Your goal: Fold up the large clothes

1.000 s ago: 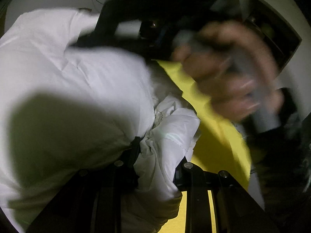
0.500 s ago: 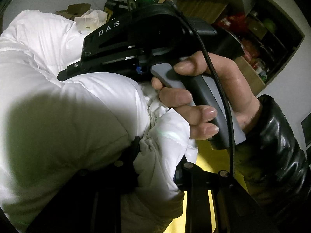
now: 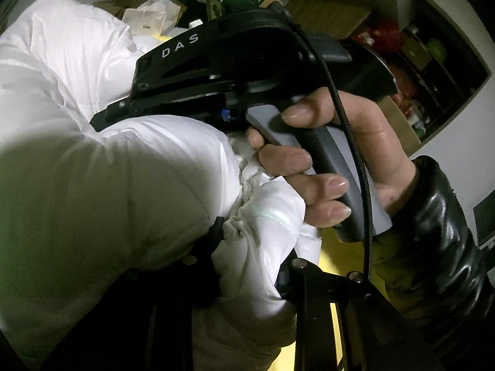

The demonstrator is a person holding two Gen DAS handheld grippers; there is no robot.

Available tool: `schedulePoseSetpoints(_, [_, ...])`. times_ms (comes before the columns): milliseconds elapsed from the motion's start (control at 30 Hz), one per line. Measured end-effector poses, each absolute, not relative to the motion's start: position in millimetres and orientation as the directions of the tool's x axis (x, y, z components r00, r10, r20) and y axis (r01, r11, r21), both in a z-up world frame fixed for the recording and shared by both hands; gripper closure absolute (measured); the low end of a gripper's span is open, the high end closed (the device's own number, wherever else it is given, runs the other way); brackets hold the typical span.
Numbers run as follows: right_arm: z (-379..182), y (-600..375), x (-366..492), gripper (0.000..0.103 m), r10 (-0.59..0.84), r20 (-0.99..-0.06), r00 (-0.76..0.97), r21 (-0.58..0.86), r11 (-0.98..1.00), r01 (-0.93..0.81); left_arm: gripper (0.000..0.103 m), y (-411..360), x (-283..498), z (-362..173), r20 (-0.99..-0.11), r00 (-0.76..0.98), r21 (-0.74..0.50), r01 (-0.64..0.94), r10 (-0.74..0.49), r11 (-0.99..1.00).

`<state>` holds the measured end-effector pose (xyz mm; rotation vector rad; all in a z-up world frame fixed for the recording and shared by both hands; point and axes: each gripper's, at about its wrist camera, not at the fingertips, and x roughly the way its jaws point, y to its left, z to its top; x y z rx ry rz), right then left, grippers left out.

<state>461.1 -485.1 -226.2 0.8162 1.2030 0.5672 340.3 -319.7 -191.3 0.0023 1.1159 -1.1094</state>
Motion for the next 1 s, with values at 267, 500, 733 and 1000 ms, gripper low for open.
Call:
schedulePoseSetpoints(267, [-203.4, -473.5, 451.4, 0.103, 0.732, -0.616, 0.291, 0.771, 0.636, 0.031, 0.069, -310.1, 304.4, -164.9, -0.722, 0.113, -0.351, 0.79, -0.683, 0.502])
schedulePoseSetpoints(500, [-114.0, -474.9, 406.7, 0.0, 0.737, -0.482, 0.473, 0.812, 0.579, -0.075, 0.011, -223.1, 286.2, -82.5, -0.56, 0.138, -0.451, 0.776, -0.817, 0.441])
schedulePoseSetpoints(733, [-40.1, -457.6, 311.0, 0.0, 0.426, -0.588, 0.688, 0.564, 0.825, -0.029, 0.0, -141.7, 325.9, -1.2, -0.429, 0.535, -0.297, 0.677, -0.728, 0.673])
schedulePoseSetpoints(1000, [-60.9, -411.2, 247.3, 0.0, 0.075, -0.61, 0.789, 0.155, 0.988, 0.026, 0.0, -193.4, 447.2, -50.1, -0.589, 0.55, -0.303, 0.529, -0.592, 0.792])
